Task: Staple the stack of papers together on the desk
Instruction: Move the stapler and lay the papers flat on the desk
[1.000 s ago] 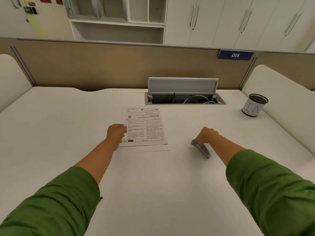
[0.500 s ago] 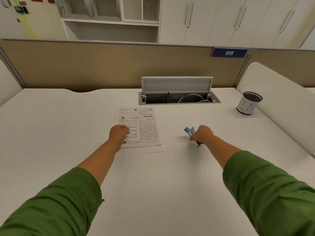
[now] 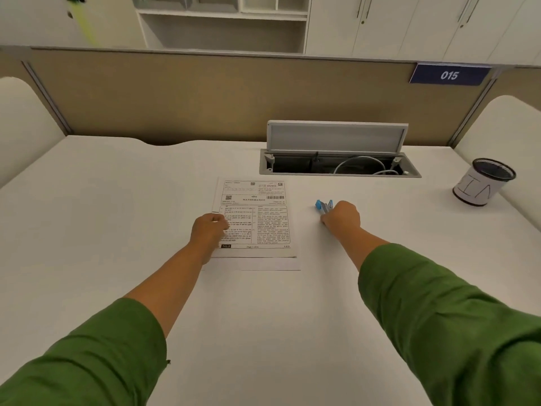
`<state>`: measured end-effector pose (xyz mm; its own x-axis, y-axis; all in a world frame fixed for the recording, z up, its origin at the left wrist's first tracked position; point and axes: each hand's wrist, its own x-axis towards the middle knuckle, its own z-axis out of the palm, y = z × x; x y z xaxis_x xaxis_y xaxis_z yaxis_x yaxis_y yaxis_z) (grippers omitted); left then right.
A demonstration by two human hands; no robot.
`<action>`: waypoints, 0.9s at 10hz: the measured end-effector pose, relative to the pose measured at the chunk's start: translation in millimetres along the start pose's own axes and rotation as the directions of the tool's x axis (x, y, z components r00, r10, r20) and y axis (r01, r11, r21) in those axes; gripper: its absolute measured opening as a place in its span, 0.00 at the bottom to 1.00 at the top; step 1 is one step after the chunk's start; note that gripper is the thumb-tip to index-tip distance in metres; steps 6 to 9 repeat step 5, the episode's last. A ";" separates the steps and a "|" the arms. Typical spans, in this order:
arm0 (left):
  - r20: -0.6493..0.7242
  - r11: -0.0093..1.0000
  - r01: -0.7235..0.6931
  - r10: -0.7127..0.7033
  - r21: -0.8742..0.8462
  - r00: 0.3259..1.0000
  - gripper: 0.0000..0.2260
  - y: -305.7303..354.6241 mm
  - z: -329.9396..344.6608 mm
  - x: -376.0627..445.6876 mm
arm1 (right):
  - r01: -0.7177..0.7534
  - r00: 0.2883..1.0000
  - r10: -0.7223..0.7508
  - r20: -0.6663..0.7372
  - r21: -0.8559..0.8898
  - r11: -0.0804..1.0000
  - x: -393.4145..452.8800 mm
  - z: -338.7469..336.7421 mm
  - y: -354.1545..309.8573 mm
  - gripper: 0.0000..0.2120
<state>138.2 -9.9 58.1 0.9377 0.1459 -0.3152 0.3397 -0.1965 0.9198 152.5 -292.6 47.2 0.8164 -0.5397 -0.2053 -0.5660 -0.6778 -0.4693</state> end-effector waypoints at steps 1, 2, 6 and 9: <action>-0.007 1.000 0.003 -0.003 0.001 1.000 0.06 0.7 -0.5 7.7 | -0.001 1.000 0.001 -0.015 -0.003 1.000 7.0 2.5 -4.6 0.08; -0.011 1.000 0.011 -0.011 0.000 1.000 0.09 1.8 -0.5 12.3 | -0.003 1.000 0.003 -0.008 -0.003 1.000 13.5 4.2 -4.2 0.12; 0.013 0.999 -0.019 0.019 0.029 1.000 0.08 6.5 -1.0 2.2 | 0.030 0.996 -0.031 -0.085 -0.013 0.999 -0.1 -10.0 -7.4 0.22; 0.013 0.999 -0.019 0.019 0.029 1.000 0.08 6.5 -1.0 2.2 | 0.030 0.996 -0.031 -0.085 -0.013 0.999 -0.1 -10.0 -7.4 0.22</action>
